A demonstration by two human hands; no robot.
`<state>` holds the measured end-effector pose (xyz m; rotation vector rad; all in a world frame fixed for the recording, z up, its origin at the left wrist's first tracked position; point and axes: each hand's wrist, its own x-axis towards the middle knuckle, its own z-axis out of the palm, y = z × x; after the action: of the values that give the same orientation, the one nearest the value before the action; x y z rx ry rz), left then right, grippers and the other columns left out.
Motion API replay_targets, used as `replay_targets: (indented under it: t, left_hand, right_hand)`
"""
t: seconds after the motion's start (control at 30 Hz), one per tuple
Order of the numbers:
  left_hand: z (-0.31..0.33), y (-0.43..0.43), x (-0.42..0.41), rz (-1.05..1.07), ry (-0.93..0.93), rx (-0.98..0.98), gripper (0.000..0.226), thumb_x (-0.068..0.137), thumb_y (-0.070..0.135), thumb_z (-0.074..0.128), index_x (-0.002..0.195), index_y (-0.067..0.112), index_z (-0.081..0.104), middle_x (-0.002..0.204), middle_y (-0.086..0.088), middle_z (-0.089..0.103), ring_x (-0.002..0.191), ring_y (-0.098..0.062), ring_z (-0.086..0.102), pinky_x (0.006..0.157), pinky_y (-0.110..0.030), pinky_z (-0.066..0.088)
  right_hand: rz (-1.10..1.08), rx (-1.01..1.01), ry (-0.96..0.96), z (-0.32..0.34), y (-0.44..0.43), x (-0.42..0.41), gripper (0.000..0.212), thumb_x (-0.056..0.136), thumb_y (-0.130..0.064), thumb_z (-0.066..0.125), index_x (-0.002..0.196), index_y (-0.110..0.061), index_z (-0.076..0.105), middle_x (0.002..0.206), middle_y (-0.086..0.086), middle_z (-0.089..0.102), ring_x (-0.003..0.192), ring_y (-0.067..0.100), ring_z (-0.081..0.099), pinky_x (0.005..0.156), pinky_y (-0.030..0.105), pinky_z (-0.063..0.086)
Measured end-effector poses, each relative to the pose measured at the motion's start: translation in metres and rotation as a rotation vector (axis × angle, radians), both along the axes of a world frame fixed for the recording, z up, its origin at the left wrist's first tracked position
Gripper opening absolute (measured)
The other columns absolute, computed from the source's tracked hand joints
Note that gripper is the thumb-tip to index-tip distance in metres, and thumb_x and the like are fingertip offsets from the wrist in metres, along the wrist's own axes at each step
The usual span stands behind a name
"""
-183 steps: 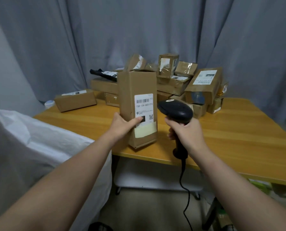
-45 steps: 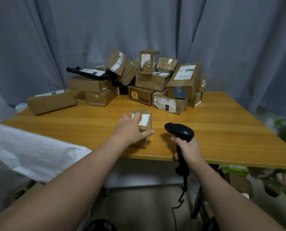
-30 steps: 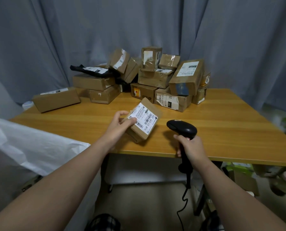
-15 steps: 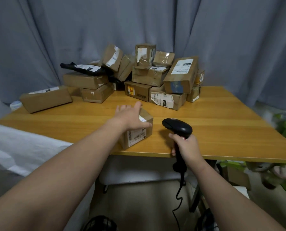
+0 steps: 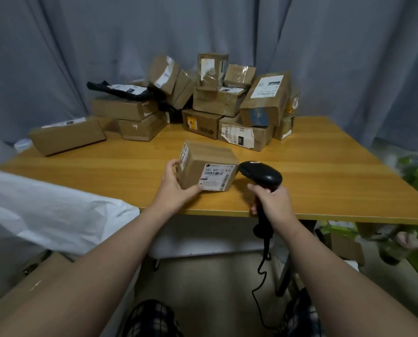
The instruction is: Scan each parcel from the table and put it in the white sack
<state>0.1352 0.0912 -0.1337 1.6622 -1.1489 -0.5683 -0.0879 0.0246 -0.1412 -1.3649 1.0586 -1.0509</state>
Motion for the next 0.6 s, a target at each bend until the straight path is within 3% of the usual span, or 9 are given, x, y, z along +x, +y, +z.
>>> replay_targets:
  t: [0.13,0.23,0.3,0.37,0.43,0.5,0.6]
  left_hand:
    - [0.007,0.004,0.003,0.052,-0.252,0.066,0.106,0.067,0.035,0.086,0.147,0.023,0.016,0.149,-0.009,0.023,0.138,-0.025,0.025,0.115,-0.039,0.024]
    - [0.021,0.001,0.011,-0.068,-0.294,0.073,0.112,0.07,0.035,0.083,0.151,0.031,0.006,0.157,-0.005,0.009,0.143,-0.023,0.015,0.117,-0.044,0.018]
    - [0.028,-0.004,0.02,-0.143,-0.338,0.155,0.105,0.073,0.038,0.08,0.15,0.038,0.009,0.158,-0.004,0.006,0.145,-0.026,0.012,0.117,-0.052,0.019]
    - [0.031,-0.007,0.028,-0.203,-0.338,0.192,0.091,0.077,0.037,0.075,0.148,0.04,0.018,0.156,-0.003,0.015,0.142,-0.027,0.021,0.112,-0.052,0.03]
    - [0.034,-0.01,0.028,-0.246,-0.267,0.162,0.074,0.083,0.028,0.071,0.144,0.037,0.03,0.147,-0.001,0.031,0.133,-0.023,0.036,0.102,-0.04,0.043]
    - [0.036,-0.012,0.025,-0.239,-0.189,0.113,0.06,0.085,0.023,0.069,0.137,0.035,0.04,0.138,0.001,0.041,0.123,-0.016,0.043,0.085,-0.023,0.044]
    - [0.037,-0.014,0.014,-0.167,-0.045,0.063,0.043,0.086,0.026,0.068,0.124,0.032,0.048,0.119,0.001,0.052,0.103,-0.014,0.055,0.071,-0.02,0.046]
  right_hand:
    - [0.015,0.018,0.019,0.004,0.003,0.002,0.016,0.089,-0.016,0.065,0.076,-0.007,0.061,0.05,0.007,0.052,0.039,0.015,0.051,0.046,0.024,0.046]
    - [0.013,0.007,0.037,0.008,0.008,0.002,0.014,0.087,-0.015,0.067,0.076,-0.01,0.062,0.055,0.004,0.055,0.043,0.014,0.053,0.047,0.024,0.047]
    - [0.028,-0.037,0.021,0.008,0.016,-0.001,0.009,0.086,-0.01,0.069,0.079,-0.014,0.064,0.058,-0.002,0.058,0.049,0.011,0.056,0.049,0.023,0.048]
    - [0.066,-0.093,0.012,0.007,0.027,-0.005,0.01,0.084,-0.006,0.07,0.088,-0.016,0.067,0.064,-0.002,0.062,0.057,0.009,0.058,0.053,0.024,0.05]
    - [0.087,-0.118,-0.007,0.006,0.038,-0.008,0.014,0.083,-0.006,0.071,0.091,-0.017,0.068,0.069,0.003,0.064,0.059,0.013,0.059,0.055,0.027,0.051]
    - [0.09,-0.118,-0.037,0.005,0.047,-0.008,0.014,0.082,-0.007,0.073,0.088,-0.018,0.068,0.065,0.004,0.063,0.057,0.016,0.058,0.054,0.028,0.051]
    - [0.057,-0.137,0.006,0.001,0.056,-0.005,0.013,0.079,-0.013,0.077,0.074,-0.017,0.066,0.05,-0.008,0.056,0.052,0.014,0.053,0.053,0.027,0.045]
